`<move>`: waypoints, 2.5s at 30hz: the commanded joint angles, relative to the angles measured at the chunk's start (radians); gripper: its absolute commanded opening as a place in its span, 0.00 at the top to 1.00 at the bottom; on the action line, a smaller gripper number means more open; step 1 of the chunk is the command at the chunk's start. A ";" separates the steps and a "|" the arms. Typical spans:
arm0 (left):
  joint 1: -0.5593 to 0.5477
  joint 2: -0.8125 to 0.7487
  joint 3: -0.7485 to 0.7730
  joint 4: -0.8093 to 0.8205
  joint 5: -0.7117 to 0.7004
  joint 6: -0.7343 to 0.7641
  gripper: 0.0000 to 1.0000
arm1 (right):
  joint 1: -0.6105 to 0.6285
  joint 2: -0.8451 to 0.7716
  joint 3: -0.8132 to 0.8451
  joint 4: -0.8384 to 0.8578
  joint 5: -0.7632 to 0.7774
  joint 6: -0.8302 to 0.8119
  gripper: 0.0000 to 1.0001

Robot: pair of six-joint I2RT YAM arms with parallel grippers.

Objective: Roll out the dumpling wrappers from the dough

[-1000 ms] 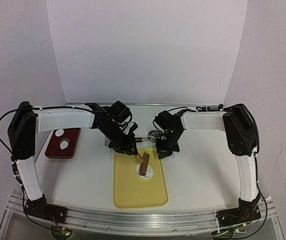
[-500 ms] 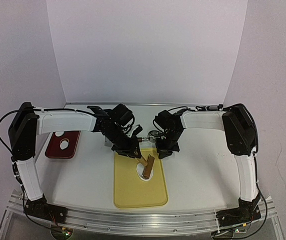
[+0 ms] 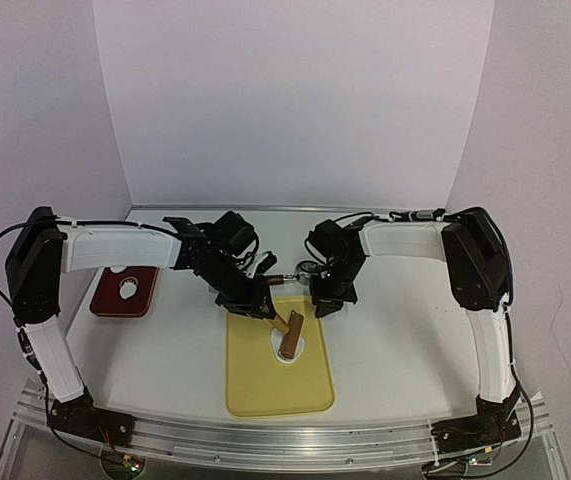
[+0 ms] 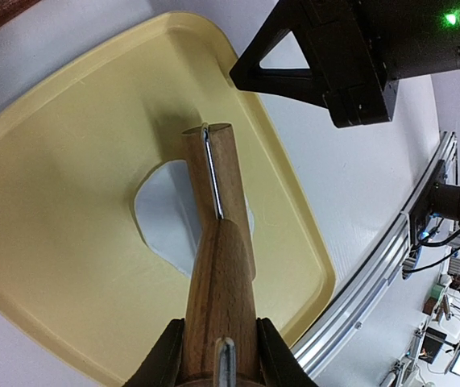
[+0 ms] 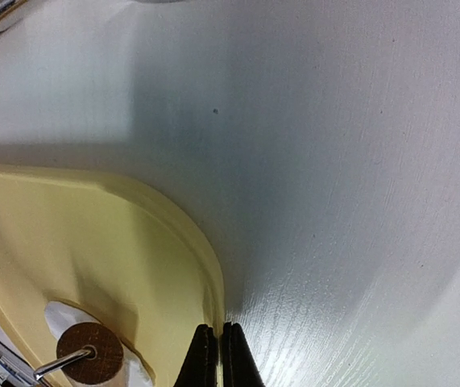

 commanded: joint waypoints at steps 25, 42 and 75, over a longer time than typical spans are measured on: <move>0.000 0.004 -0.068 -0.137 0.021 0.029 1.00 | -0.026 0.020 0.021 0.018 0.020 -0.004 1.00; -0.030 0.030 -0.081 -0.181 0.008 0.051 1.00 | -0.030 0.034 0.029 0.017 0.011 0.009 1.00; 0.027 -0.008 -0.156 -0.196 0.010 0.105 1.00 | -0.030 0.018 0.004 0.016 0.018 0.025 1.00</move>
